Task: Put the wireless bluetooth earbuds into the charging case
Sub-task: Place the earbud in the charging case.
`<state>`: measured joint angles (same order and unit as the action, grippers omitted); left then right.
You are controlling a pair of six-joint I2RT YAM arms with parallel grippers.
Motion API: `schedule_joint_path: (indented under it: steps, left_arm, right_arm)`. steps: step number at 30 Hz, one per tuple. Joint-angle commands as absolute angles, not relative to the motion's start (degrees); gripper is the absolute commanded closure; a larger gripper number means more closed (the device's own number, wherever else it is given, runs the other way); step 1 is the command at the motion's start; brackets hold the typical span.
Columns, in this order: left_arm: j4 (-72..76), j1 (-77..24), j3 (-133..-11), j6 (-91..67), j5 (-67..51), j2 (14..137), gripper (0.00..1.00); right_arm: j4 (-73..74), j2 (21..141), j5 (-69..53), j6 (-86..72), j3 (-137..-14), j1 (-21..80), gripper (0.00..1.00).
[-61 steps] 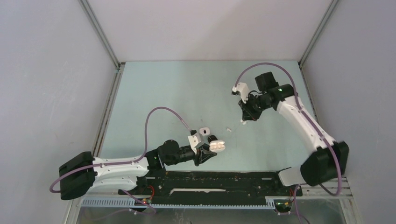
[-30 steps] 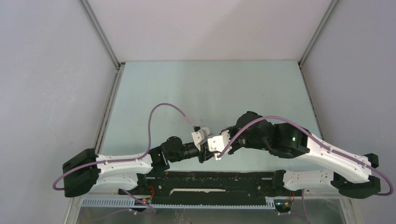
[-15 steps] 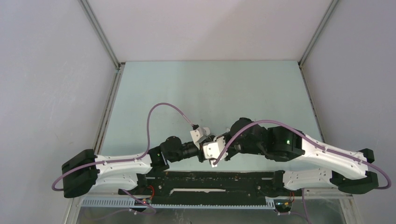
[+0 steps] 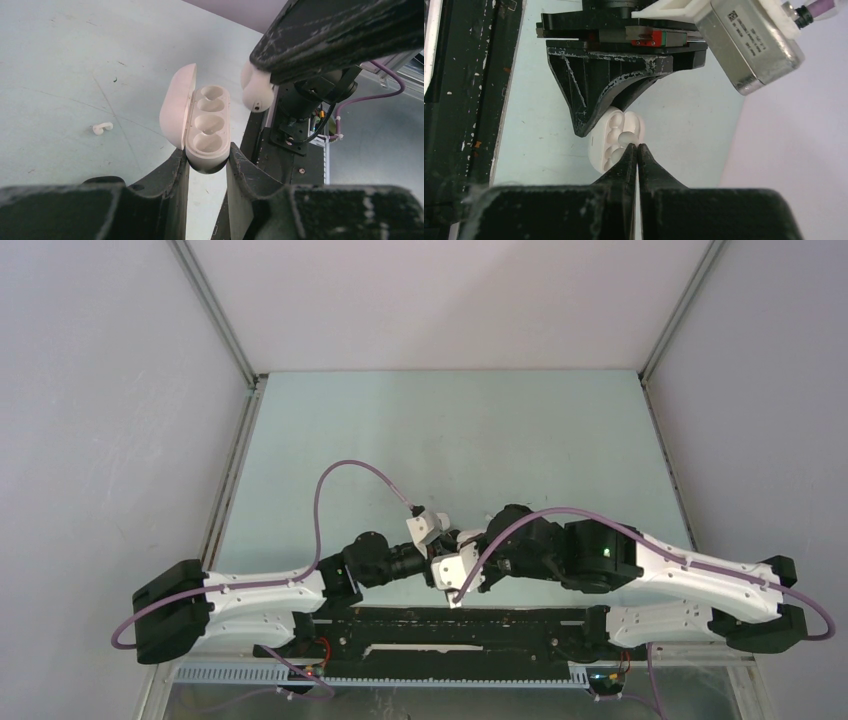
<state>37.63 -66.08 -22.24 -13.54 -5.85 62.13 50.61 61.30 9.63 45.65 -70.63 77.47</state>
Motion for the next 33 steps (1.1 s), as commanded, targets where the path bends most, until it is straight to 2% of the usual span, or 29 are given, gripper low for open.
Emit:
schedule_joint_path:
  steps: [1,33]
  left_arm:
    - [40.8,-65.7,-24.4,-14.4,-4.4,61.0,1.00]
    - [43.6,-65.4,-22.9,-15.3,-5.6,60.4,1.00]
  right_arm:
    - [46.5,62.0,11.9,44.4,-69.7,78.0,1.00]
    - [42.0,62.9,15.9,48.4,-63.4,78.9,1.00]
